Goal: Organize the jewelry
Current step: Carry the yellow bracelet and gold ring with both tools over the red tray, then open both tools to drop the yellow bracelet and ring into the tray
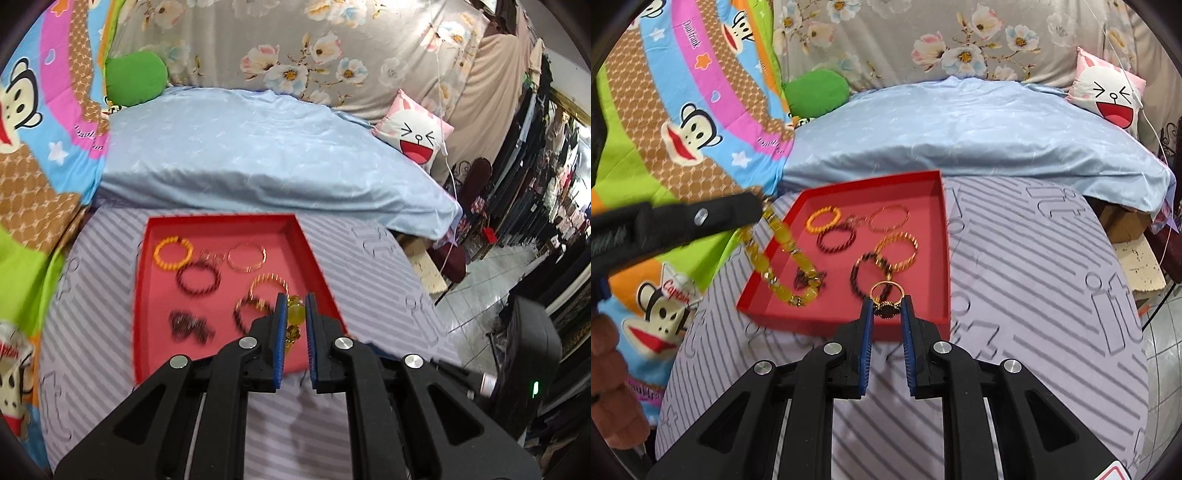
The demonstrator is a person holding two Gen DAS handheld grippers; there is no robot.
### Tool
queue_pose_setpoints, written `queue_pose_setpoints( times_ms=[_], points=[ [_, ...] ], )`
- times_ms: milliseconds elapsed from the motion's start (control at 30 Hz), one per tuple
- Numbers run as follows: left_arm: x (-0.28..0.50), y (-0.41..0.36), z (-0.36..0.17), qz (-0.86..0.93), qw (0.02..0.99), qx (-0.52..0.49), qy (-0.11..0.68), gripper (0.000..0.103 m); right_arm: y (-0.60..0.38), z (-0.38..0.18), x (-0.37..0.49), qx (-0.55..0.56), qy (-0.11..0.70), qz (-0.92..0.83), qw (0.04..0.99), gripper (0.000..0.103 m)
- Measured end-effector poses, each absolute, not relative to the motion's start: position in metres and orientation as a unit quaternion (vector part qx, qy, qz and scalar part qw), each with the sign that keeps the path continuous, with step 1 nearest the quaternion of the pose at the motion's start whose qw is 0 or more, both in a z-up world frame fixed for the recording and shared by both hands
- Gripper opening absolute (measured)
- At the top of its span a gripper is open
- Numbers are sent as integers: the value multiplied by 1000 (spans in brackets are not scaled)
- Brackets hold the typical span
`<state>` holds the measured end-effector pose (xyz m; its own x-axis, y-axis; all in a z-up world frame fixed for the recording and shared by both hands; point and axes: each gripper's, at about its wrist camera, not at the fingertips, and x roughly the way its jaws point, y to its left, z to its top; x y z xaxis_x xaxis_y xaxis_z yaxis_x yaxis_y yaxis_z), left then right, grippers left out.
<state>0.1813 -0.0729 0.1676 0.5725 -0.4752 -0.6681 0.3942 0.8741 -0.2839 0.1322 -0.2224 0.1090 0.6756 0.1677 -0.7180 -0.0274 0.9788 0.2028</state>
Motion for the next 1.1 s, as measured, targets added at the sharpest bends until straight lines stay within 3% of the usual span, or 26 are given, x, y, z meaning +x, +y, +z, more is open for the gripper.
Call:
queue_pose_setpoints(
  times_ms=[300, 567, 1100],
  points=[
    [258, -81, 113, -225, 864, -88, 443, 10, -226, 90, 171, 93, 412, 54, 905, 14],
    [276, -44, 47, -165, 844, -107, 499, 9, -222, 73, 199, 97, 425, 59, 898, 14],
    [267, -21, 35, -99, 868, -69, 482, 12, -189, 54, 218, 79, 446, 86, 887, 14]
  ],
)
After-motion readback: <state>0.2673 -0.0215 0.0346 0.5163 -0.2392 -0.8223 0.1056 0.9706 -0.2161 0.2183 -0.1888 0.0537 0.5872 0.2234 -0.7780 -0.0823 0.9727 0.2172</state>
